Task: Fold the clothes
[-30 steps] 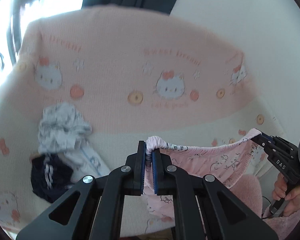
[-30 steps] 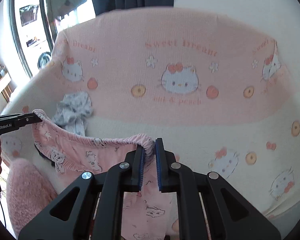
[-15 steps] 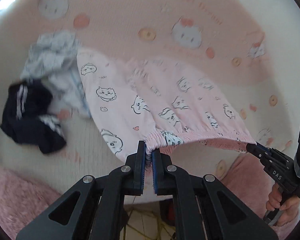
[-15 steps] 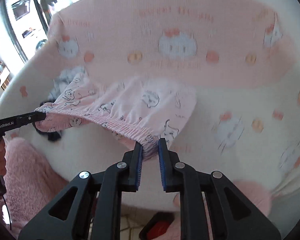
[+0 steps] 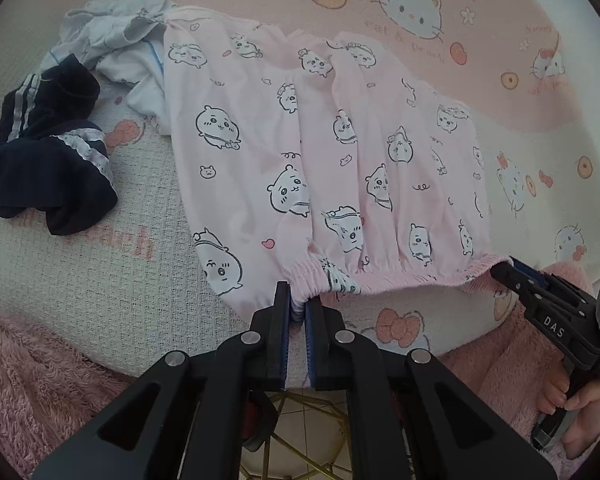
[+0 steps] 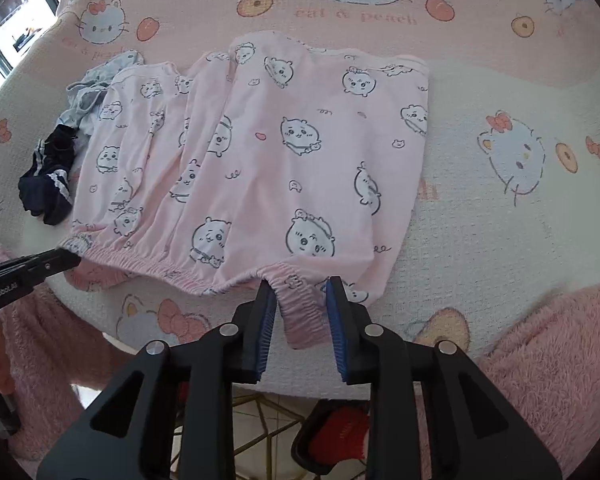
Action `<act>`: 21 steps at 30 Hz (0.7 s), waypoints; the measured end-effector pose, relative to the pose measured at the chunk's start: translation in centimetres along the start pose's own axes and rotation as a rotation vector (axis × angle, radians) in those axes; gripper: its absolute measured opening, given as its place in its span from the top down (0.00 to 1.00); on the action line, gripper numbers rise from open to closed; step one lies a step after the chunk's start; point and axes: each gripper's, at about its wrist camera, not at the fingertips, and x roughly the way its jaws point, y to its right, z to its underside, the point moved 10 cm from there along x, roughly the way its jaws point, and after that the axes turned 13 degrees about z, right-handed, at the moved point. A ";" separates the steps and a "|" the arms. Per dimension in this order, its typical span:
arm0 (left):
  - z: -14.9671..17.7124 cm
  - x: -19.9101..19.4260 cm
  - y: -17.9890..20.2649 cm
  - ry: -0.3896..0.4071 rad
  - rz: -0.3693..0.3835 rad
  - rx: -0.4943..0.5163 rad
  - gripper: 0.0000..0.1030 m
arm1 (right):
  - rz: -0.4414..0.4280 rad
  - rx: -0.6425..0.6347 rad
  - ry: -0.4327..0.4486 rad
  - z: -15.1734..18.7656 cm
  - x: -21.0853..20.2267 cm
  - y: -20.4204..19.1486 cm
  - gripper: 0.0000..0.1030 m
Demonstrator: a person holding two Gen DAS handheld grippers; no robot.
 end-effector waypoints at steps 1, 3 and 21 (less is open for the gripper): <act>-0.7 0.0 0.1 -0.003 -0.001 0.013 0.91 | 0.024 0.012 0.011 -0.3 0.2 0.6 0.75; -1.1 -0.7 1.3 0.008 -0.002 0.069 0.89 | 0.029 0.062 0.021 -0.7 0.3 1.7 0.75; -2.9 7.5 16.1 -0.103 0.082 0.612 0.39 | -0.215 0.158 0.190 -2.5 -3.8 2.4 0.75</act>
